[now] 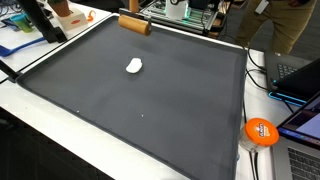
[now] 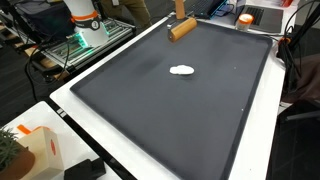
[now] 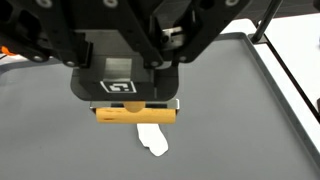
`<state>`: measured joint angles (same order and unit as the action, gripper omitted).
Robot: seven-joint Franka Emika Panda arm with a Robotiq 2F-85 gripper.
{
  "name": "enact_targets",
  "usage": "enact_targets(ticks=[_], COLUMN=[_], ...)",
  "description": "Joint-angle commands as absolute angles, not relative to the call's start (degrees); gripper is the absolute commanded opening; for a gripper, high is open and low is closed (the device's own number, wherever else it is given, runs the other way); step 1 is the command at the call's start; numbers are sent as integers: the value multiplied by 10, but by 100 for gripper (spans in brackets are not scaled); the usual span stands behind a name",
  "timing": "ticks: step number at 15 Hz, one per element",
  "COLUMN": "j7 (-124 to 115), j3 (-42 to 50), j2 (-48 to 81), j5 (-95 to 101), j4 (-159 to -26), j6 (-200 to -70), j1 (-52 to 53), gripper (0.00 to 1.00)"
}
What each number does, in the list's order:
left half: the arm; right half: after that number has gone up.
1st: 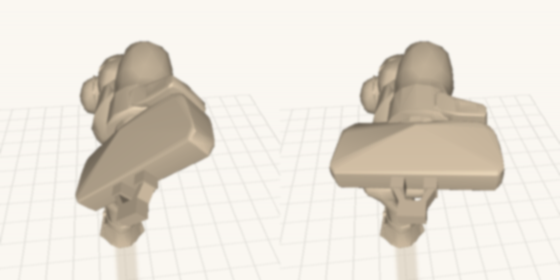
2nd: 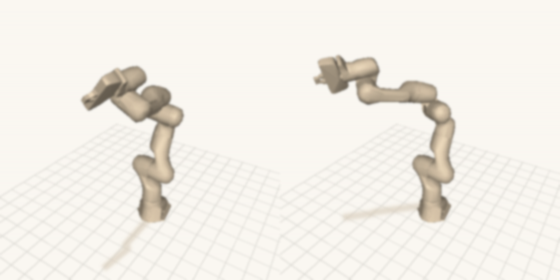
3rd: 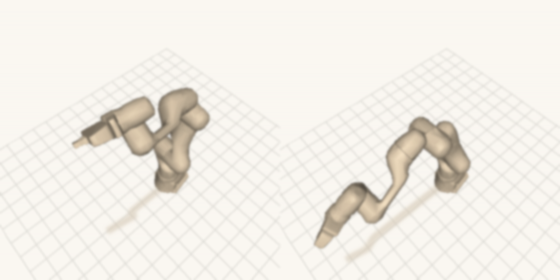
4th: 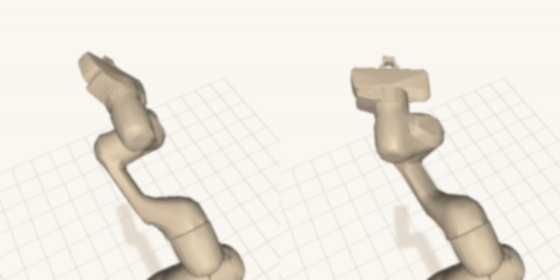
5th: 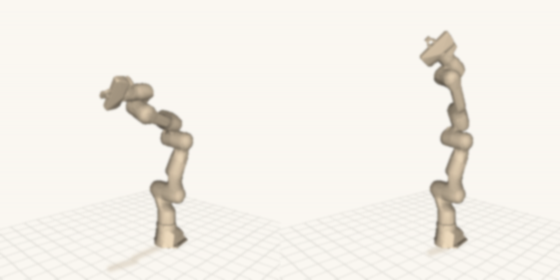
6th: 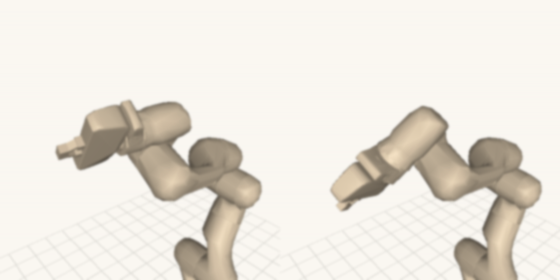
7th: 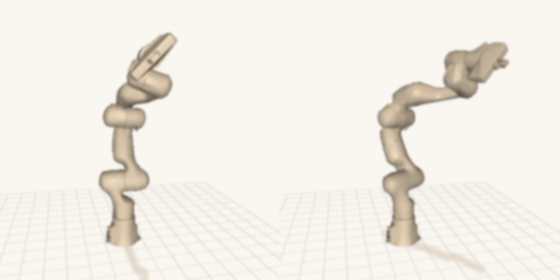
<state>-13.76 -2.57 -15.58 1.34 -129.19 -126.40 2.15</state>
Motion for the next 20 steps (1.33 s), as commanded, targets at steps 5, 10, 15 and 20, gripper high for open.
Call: enact_targets(ticks=[5,10,15,20], j7=[-101,-102,-159,-198], j3=[-26,-27,-50,-69], j2=[-213,-195,-199,-247], j5=[50,42,62,59], j4=[-1346,-1329,-1335,-1382], j6=[-1270,-1263,-1241,-1251], j1=[-3,-3,-5,1], gripper=[22,22,22,22])
